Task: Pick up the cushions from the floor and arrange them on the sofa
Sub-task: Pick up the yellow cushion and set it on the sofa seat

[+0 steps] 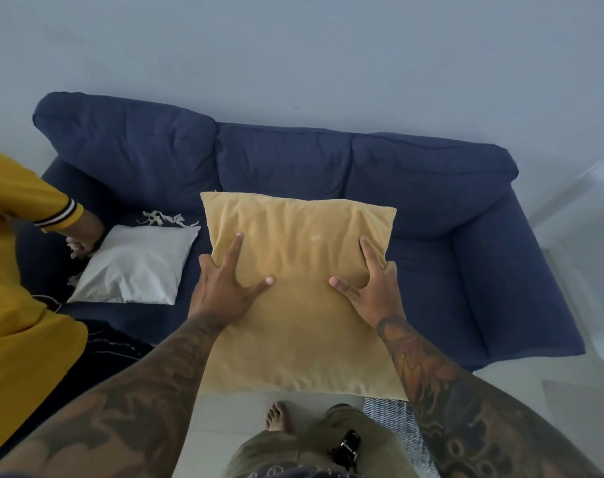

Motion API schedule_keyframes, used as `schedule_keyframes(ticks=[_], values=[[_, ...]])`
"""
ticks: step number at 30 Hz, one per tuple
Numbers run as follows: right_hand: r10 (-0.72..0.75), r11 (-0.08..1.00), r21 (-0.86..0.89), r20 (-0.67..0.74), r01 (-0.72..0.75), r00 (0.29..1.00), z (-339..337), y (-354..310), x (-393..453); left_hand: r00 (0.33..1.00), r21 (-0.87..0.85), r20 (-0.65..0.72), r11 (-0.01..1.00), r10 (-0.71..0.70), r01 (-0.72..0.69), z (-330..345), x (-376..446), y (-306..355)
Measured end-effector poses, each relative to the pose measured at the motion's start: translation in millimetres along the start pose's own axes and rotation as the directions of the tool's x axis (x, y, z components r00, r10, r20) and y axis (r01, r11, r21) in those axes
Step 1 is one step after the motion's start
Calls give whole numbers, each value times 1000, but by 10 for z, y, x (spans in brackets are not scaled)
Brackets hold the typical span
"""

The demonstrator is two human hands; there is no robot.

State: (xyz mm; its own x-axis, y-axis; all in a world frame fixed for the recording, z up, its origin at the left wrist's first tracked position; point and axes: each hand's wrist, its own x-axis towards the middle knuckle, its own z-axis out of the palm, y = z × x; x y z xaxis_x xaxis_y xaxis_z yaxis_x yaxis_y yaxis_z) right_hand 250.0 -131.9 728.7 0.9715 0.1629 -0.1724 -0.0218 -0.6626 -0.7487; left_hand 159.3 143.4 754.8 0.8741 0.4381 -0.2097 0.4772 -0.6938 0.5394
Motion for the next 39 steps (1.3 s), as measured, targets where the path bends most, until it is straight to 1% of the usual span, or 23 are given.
schedule_keyframes(ticks=[6, 17, 21, 30, 39], values=[[14, 999, -38, 30, -13, 999, 136, -125, 231, 1000, -25, 8, 999, -19, 19, -51, 239, -134], [58, 998, -42, 79, -55, 995, 337, -172, 844, 998, -37, 24, 998, -54, 55, 17, 856, -168], [88, 996, -41, 113, -84, 990, 406, -93, 1202, 998, -15, 21, 998, -56, 56, 141, 1173, -137], [172, 985, -54, 204, -164, 964, 560, 191, 2051, 988, 12, 89, 992, -129, 129, 513, 1943, -21], [224, 974, -97, 289, -204, 931, 914, 507, 2375, 969, 8, 152, 980, -196, 197, 875, 2253, -205]])
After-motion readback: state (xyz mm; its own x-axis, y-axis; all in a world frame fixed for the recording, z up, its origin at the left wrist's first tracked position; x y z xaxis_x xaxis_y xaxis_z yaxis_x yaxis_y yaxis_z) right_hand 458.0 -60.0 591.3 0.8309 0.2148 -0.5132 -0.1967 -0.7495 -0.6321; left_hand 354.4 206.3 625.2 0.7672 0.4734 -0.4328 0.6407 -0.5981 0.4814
